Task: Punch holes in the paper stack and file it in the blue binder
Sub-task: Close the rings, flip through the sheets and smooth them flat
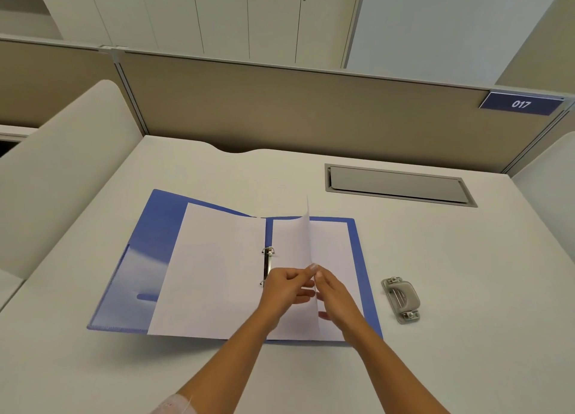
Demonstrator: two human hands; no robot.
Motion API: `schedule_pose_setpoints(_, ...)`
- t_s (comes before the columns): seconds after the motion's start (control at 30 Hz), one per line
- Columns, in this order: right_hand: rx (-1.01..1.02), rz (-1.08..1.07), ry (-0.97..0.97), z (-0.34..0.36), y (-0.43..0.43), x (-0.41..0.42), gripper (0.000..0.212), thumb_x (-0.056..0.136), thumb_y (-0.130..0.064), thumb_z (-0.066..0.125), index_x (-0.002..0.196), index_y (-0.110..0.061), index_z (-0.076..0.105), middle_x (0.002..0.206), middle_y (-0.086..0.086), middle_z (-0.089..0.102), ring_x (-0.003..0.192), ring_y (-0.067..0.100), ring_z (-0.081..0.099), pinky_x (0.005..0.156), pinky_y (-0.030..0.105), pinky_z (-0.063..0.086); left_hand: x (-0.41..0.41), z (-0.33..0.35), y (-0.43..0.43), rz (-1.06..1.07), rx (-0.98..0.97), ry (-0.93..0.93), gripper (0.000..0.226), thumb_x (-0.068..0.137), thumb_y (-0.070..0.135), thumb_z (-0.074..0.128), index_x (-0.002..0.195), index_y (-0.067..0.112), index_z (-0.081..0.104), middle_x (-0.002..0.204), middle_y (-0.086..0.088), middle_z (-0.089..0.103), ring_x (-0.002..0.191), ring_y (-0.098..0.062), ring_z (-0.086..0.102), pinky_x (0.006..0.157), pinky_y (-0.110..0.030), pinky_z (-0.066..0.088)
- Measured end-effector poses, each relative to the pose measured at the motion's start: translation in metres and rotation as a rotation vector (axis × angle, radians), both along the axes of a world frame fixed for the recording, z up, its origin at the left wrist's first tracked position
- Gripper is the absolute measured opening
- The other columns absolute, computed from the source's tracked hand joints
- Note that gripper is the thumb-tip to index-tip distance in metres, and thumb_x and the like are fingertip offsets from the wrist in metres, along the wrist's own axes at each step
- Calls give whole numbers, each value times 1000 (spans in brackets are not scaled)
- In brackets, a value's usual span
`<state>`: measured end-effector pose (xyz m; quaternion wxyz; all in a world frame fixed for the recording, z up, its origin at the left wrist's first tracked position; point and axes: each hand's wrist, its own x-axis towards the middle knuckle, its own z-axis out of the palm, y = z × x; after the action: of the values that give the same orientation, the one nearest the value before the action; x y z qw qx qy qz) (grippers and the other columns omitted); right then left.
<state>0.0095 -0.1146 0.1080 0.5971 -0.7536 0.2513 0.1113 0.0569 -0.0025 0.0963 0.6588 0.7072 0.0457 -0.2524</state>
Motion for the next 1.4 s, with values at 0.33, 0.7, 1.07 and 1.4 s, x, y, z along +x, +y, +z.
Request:
schedule_pose_setpoints(0.33,-45,-41,1,0,-2,0,52,94,-51,42,141,-29,35,143,1,45,119,21,52,100,42,45,1,-6,2,34,8,38,24,88,38,61,98,19,70,97,-1,72,83,-17,71,66,-23,59)
schedule_pose_setpoints(0.7,-486,-24,-5,-10,-53,-3,27,94,-29,51,91,-4,61,87,13,66,79,29,61,69,35,47,35,-2,100,206,435,-266,28,90,44,59,79,19,69,82,2,70,77,-19,63,69,-35,54)
schedule_pose_setpoints(1.07,-480,-39,110,-28,-73,-3,30,96,-36,47,88,-9,57,85,9,60,81,27,56,76,36,44,34,-2,188,329,985,-409,29,95,41,49,80,19,60,71,-1,61,59,-17,51,51,-24,34)
schedule_pose_setpoints(1.4,-420,-8,146,-32,-68,-3,58,95,-42,50,144,-14,36,143,9,48,129,29,47,106,46,40,35,-7,189,351,1162,-470,32,98,28,45,77,8,59,63,-7,56,52,-22,49,47,-27,35)
